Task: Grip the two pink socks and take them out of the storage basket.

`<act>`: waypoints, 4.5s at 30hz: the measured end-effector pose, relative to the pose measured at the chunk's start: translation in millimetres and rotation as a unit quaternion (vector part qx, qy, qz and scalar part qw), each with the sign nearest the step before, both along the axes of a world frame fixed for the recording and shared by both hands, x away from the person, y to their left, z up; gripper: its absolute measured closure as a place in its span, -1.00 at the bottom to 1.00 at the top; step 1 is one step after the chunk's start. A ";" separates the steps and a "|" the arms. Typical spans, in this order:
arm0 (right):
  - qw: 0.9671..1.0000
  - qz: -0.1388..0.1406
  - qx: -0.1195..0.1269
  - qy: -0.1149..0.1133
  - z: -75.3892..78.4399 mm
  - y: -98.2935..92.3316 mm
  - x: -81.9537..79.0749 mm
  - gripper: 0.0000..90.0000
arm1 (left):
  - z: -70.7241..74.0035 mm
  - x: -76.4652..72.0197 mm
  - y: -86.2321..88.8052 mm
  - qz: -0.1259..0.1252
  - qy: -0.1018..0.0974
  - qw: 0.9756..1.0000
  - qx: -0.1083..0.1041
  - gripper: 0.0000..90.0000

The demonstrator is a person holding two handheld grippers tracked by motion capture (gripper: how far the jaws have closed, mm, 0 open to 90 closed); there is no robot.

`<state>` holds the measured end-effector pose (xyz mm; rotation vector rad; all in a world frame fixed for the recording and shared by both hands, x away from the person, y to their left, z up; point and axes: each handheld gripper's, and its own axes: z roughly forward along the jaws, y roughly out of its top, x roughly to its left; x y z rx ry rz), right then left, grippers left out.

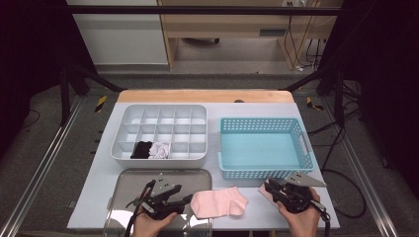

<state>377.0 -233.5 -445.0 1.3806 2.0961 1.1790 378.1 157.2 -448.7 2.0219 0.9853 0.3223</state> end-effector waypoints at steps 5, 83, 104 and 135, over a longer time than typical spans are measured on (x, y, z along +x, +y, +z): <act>0.999 -0.031 -0.013 0.008 -5.5 -15.3 2.9 0.59 | 5.1 2.8 16.0 0.022 -0.013 1.000 -0.010 -0.07; 0.997 0.031 0.058 0.030 13.6 10.8 -11.2 0.99 | 1.6 3.9 31.1 0.039 -0.013 0.999 -0.029 -0.08; 1.000 0.002 -0.027 -0.013 2.4 8.6 -2.8 0.81 | 0.7 4.2 30.6 0.038 -0.010 0.999 -0.029 -0.08; 0.997 -0.011 -0.076 0.015 -9.0 16.9 -4.1 1.00 | 1.9 2.9 30.0 0.036 -0.010 0.999 -0.032 -0.08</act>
